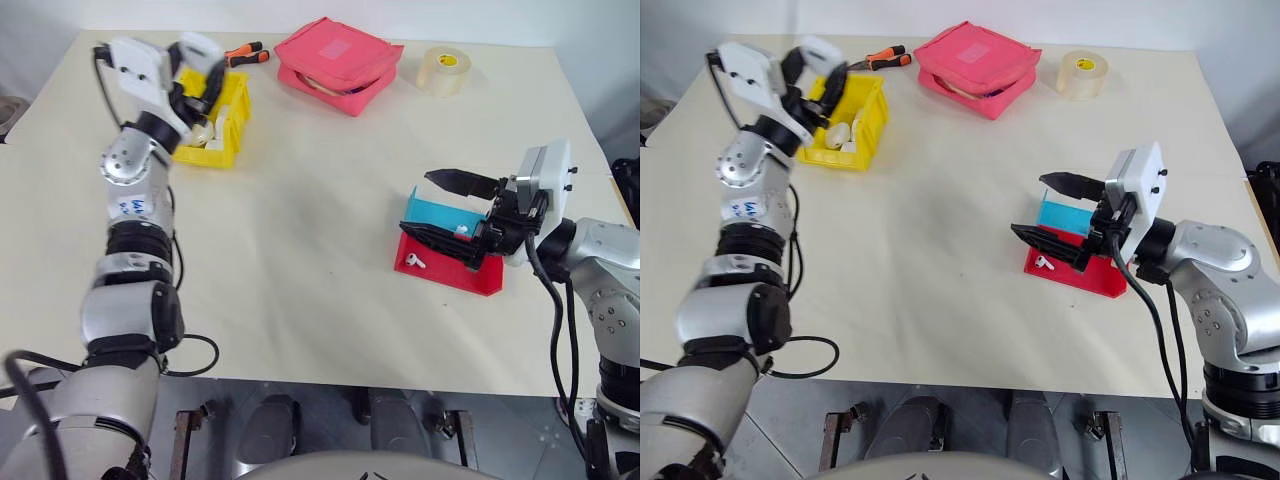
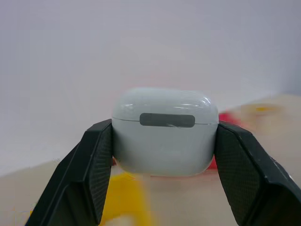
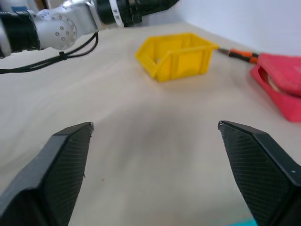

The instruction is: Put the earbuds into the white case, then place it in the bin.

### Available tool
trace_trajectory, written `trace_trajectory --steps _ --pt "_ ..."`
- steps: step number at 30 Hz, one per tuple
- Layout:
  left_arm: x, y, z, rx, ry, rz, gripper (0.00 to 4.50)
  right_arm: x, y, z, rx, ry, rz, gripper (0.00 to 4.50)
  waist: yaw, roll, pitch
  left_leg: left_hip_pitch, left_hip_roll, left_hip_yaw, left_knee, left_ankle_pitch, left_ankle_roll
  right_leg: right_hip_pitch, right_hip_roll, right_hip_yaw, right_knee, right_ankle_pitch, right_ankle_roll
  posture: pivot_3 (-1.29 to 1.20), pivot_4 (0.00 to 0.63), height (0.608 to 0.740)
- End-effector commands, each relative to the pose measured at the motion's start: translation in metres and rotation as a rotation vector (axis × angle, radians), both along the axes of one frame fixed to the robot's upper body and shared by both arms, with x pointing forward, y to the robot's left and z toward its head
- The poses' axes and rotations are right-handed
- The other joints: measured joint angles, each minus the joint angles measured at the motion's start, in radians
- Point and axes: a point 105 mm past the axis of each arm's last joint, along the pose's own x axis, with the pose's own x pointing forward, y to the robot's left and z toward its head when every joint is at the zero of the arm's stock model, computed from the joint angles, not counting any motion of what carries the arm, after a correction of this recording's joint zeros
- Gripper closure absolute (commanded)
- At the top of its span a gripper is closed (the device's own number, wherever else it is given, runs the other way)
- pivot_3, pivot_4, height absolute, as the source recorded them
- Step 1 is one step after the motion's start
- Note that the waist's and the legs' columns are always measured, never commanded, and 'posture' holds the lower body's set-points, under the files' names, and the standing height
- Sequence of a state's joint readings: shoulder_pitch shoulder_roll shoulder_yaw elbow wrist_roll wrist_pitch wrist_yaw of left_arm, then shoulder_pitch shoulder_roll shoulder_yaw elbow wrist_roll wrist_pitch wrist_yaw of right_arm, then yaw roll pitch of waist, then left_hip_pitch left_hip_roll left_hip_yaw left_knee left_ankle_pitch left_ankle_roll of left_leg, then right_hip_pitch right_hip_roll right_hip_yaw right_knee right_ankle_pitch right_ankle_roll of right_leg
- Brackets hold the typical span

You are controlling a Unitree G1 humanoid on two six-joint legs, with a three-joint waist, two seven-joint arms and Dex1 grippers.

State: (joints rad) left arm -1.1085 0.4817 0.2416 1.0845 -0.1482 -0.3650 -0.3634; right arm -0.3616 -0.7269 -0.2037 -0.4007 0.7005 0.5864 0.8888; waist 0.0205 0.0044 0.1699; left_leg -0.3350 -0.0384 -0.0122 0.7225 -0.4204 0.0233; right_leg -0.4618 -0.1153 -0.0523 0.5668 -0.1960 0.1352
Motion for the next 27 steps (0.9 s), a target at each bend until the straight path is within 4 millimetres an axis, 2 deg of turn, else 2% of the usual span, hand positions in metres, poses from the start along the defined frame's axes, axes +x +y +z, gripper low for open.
trace_trajectory --steps 1,3,8,14,17,21,24,27 --pt "0.006 0.021 -0.002 -0.027 0.06 0.121 1.69 0.003 -0.004 0.009 -0.028 -0.038 0.015 0.02 0.004 0.0 0.0 0.0 0.0 0.0 0.0 0.0 0.0 0.0 0.0 -0.001 0.0 0.0 0.0 0.0 0.15 0.74" --pt "0.01 0.019 -0.014 -0.015 0.121 0.109 1.69 0.006 -0.004 0.01 -0.038 -0.036 0.025 0.02 0.006 0.0 0.0 0.0 -0.001 0.0 0.0 0.0 0.0 0.0 -0.001 -0.004 0.0 0.0 0.0 0.0 0.15 0.74" --pt "0.014 0.004 -0.026 0.003 0.183 0.039 0.06 0.01 -0.001 0.014 -0.061 -0.033 0.041 0.0 0.003 0.0 0.0 -0.001 -0.001 0.001 0.001 0.0 0.0 0.001 -0.002 -0.012 0.0 0.001 -0.001 0.0 0.15 0.74" --pt "0.009 0.007 -0.023 0.026 0.161 0.001 0.02 0.012 -0.002 0.014 -0.094 -0.027 0.046 0.0 -0.008 -0.001 0.0 0.0 0.0 0.004 0.001 0.0 0.0 0.0 -0.002 -0.013 0.0 0.002 -0.002 0.0 0.15 0.74" --pt "0.002 0.007 -0.02 0.114 0.121 -0.041 0.02 0.011 -0.005 0.015 -0.102 -0.032 0.041 0.0 -0.017 -0.001 0.0 0.0 0.001 0.004 0.001 0.0 0.0 0.0 -0.002 -0.013 0.0 0.002 -0.003 0.0 0.15 0.74" --pt "-0.026 -0.003 -0.019 0.198 0.024 -0.27 0.02 0.007 -0.015 0.011 -0.113 -0.015 0.063 0.0 -0.024 0.0 0.0 0.001 0.001 0.005 0.0 0.0 0.0 -0.001 -0.003 -0.013 0.0 0.002 -0.003 0.0 0.15 0.74" --pt "-0.06 -0.007 -0.04 0.303 0.054 -0.471 0.02 0.005 -0.023 0.002 -0.126 0.007 0.09 0.0 -0.028 0.0 0.0 0.001 0.002 0.006 0.0 0.0 0.0 -0.001 -0.003 -0.014 0.0 0.002 -0.003 0.0 0.15 0.74" --pt "-0.099 0.005 -0.065 0.344 0.165 -0.616 0.02 0.003 -0.041 -0.032 -0.284 0.073 0.101 0.0 -0.033 0.0 0.0 0.001 0.003 0.007 0.001 0.0 0.0 -0.001 -0.003 -0.014 0.0 0.002 -0.004 0.0 0.15 0.74"
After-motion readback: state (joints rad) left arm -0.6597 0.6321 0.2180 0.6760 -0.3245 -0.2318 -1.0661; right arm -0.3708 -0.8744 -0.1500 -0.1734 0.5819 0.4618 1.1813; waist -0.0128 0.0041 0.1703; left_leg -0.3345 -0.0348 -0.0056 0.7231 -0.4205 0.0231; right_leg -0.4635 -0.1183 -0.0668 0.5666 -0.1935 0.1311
